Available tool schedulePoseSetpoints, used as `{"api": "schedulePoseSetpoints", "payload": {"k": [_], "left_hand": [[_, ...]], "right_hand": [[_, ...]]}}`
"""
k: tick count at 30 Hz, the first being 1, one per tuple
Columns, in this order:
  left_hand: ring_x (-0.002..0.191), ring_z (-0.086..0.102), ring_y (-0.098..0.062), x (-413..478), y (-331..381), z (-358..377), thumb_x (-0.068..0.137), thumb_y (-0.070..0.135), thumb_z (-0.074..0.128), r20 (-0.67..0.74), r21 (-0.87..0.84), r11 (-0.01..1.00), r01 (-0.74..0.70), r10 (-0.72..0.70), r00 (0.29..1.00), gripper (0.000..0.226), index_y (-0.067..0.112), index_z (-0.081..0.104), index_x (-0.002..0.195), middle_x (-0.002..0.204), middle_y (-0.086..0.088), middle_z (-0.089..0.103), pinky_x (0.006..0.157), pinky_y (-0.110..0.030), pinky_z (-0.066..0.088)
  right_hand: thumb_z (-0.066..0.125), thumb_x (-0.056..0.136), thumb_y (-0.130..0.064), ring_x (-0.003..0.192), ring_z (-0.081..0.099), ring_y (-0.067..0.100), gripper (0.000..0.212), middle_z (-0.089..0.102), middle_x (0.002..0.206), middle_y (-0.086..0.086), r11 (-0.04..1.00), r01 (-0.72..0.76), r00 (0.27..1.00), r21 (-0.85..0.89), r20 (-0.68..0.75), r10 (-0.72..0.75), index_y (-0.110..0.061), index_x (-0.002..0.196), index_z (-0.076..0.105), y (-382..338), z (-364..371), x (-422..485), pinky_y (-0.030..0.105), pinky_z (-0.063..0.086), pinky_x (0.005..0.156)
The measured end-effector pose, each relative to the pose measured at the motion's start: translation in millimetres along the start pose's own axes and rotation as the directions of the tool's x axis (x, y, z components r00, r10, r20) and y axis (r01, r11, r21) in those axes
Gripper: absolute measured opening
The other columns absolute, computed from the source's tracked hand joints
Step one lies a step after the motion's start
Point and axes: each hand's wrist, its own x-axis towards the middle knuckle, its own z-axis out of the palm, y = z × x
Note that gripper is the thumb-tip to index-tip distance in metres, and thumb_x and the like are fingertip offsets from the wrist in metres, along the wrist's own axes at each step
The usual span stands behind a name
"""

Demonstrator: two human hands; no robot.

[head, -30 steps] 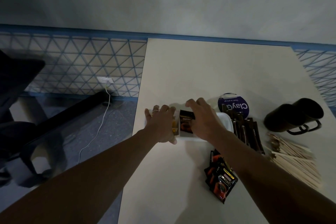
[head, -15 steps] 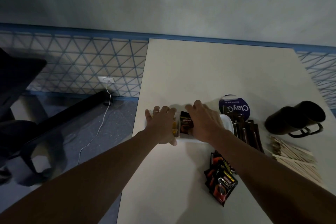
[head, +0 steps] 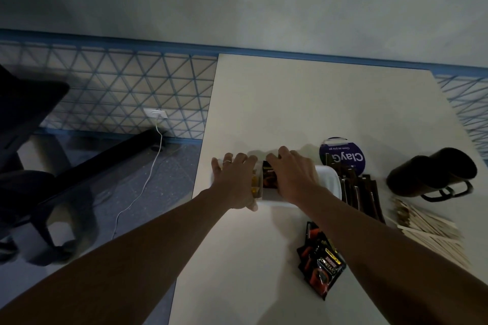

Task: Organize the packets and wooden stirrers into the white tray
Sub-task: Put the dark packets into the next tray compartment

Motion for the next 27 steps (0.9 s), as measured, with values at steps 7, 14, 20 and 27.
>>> {"api": "schedulePoseSetpoints", "payload": {"k": [7, 14, 20, 27], "left_hand": [[0.149, 0.004, -0.035, -2.9, 1.1, -2.5, 0.064, 0.047, 0.085, 0.008, -0.008, 1.0, 0.012, -0.012, 1.0, 0.118, 0.023, 0.013, 0.154, 0.159, -0.004, 0.018, 0.118, -0.061, 0.004], [0.142, 0.026, -0.031, -8.7, 29.2, -8.4, 0.064, 0.046, 0.086, -0.239, -0.129, 0.98, -0.153, 0.119, 0.964, 0.102, 0.021, 0.033, 0.148, 0.15, -0.004, 0.035, 0.117, -0.046, 0.022], [0.086, 0.064, -0.012, -29.6, 79.5, -2.0, 0.073, 0.028, 0.083, -0.382, -0.393, 0.848, -0.355, 0.201, 0.902, 0.036, 0.016, 0.07, 0.104, 0.096, 0.002, 0.069, 0.083, -0.033, 0.054], [0.091, 0.066, -0.021, -49.4, 106.8, 48.7, 0.079, 0.029, 0.078, -0.128, -0.329, 0.908, -0.259, 0.229, 0.965, 0.033, 0.012, 0.067, 0.105, 0.098, -0.004, 0.069, 0.082, -0.037, 0.055]], "right_hand": [[0.071, 0.081, -0.021, 0.1, 0.063, 0.024, 0.065, 0.05, 0.122, 0.004, 0.982, -0.036, 0.996, 0.186, -0.08, 0.051, -0.029, 0.139, 0.041, 14.8, -5.2, -14.0, 0.036, 0.051, 0.072], [0.071, 0.085, -0.039, 0.104, 0.063, 0.019, 0.052, 0.058, 0.123, -0.002, 0.892, -0.144, 0.954, 0.428, -0.181, 0.24, -0.031, 0.132, 0.052, 40.7, -11.2, -51.4, 0.037, 0.055, 0.081], [0.072, 0.085, -0.036, 0.091, 0.06, 0.01, 0.041, 0.063, 0.11, -0.008, 0.786, -0.249, 0.903, 0.566, -0.157, 0.4, -0.029, 0.123, 0.06, 58.5, 1.6, -98.5, 0.028, 0.051, 0.074], [0.072, 0.084, -0.03, 0.084, 0.059, 0.011, 0.025, 0.065, 0.099, -0.004, 0.702, -0.341, 0.887, 0.625, -0.033, 0.46, -0.024, 0.107, 0.066, 63.2, 36.7, -157.5, 0.028, 0.051, 0.067]]}}
